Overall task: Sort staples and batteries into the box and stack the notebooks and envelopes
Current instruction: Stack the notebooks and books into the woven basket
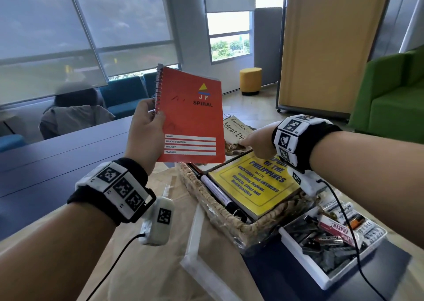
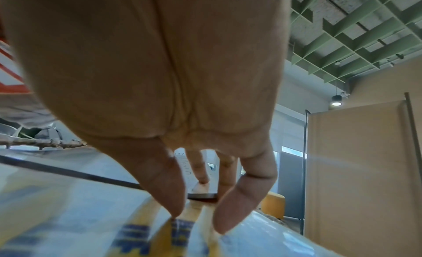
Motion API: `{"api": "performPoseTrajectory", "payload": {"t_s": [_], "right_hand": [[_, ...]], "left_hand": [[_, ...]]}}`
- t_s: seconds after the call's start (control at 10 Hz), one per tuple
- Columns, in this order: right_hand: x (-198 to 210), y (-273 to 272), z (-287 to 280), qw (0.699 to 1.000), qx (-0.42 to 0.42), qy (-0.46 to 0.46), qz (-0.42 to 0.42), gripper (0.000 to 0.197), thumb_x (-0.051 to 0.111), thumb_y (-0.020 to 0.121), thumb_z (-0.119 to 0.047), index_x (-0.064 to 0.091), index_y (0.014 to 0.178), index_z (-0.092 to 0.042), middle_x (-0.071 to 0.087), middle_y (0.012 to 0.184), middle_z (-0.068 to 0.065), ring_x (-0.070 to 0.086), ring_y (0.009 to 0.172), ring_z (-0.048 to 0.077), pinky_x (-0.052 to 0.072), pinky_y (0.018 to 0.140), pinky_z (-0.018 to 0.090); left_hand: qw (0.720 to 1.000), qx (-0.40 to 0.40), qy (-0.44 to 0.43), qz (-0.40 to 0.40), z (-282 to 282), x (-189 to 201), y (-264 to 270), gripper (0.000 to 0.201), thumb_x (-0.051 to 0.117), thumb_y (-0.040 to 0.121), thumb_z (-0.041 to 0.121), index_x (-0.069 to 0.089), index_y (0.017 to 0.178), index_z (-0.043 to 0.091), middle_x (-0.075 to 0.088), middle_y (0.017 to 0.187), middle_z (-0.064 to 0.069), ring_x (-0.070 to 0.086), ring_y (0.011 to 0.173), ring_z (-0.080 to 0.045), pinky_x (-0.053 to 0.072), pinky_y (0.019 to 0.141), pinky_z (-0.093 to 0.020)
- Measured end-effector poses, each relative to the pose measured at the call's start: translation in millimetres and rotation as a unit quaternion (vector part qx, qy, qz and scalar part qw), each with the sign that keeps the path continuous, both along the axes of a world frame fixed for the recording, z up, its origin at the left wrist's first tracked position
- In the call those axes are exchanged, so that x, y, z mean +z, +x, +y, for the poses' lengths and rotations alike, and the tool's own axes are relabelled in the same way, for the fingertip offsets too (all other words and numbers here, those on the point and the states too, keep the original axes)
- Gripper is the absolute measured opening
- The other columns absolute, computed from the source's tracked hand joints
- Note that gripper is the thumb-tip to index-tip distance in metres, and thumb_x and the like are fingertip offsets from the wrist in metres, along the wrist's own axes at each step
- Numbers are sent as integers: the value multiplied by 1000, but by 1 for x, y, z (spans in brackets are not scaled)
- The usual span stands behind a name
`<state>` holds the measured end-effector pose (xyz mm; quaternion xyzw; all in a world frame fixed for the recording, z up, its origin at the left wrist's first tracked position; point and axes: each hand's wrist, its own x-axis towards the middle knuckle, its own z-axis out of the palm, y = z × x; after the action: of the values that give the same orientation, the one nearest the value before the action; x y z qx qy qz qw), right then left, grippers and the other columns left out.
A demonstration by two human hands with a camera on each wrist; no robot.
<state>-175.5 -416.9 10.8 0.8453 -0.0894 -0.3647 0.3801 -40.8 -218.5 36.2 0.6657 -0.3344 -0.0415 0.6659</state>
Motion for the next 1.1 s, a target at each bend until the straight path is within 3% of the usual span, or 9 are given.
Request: {"api": "performPoseTrajectory", "payload": {"t_s": [0.1,0.2,0.3,0.5,0.6,0.7,0.8,1.0,1.1], "right_hand": [[6,-6,0,995,75,-5,-60,27,56,105,-18,61,127,-4,63,134,10,53,128,26,38,115,36],[9,-4,-10,818,-224,361,-389,41,52,104,-11,54,144,-11,56,145,15,55,125,27,44,85,19],[25,-6,-18,702,-233,415,-530,42,43,102,-1,57,142,-6,55,144,15,54,112,21,47,87,28],[63,-14,-25,355,-177,565,-723,45,40,96,-1,60,132,-21,64,127,13,63,98,22,49,71,32],[70,-15,-19,367,-159,580,-710,38,42,104,-19,57,139,-23,58,137,7,59,110,20,48,89,38],[66,-16,-20,477,-128,533,-687,25,51,106,-28,67,121,-16,66,119,6,65,105,21,54,91,40],[61,-22,-23,517,-149,508,-673,11,60,102,-21,66,95,-15,66,92,4,63,85,19,50,77,36],[61,-43,-27,494,-272,494,-662,17,57,100,-2,57,86,-12,54,76,5,51,63,14,42,41,14],[56,-52,-29,504,-356,464,-636,20,55,100,-6,56,82,-13,53,77,9,48,60,18,43,49,21]], "left_hand": [[1000,1,3,-8,0,1,-1,16,47,108,18,53,108,34,75,102,-7,76,79,-29,64,74,-52],[1000,-3,4,-18,-1,3,-2,16,48,108,18,54,109,33,75,101,-7,76,77,-28,64,73,-51],[1000,-5,1,-19,-2,5,-2,19,49,107,18,55,108,36,76,97,-5,76,77,-29,64,73,-50],[998,-38,22,-39,-9,5,-8,25,50,106,16,61,108,38,77,90,-3,76,72,-25,64,69,-43],[995,-82,43,-33,-12,9,-16,24,49,107,16,62,111,35,76,85,1,75,67,-21,63,62,-33],[990,-122,61,-30,-16,10,-23,22,49,107,17,63,122,27,76,90,-3,75,68,-20,63,61,-30],[984,-144,103,-24,-21,9,-23,24,52,107,19,62,128,23,77,96,-9,75,71,-25,64,64,-33],[957,-185,224,3,-25,2,-18,26,62,100,15,62,126,15,75,102,-16,77,83,-27,64,71,-33],[946,-206,251,8,-28,-5,-21,28,63,99,10,60,127,16,74,104,-15,76,84,-23,63,70,-30]]}}
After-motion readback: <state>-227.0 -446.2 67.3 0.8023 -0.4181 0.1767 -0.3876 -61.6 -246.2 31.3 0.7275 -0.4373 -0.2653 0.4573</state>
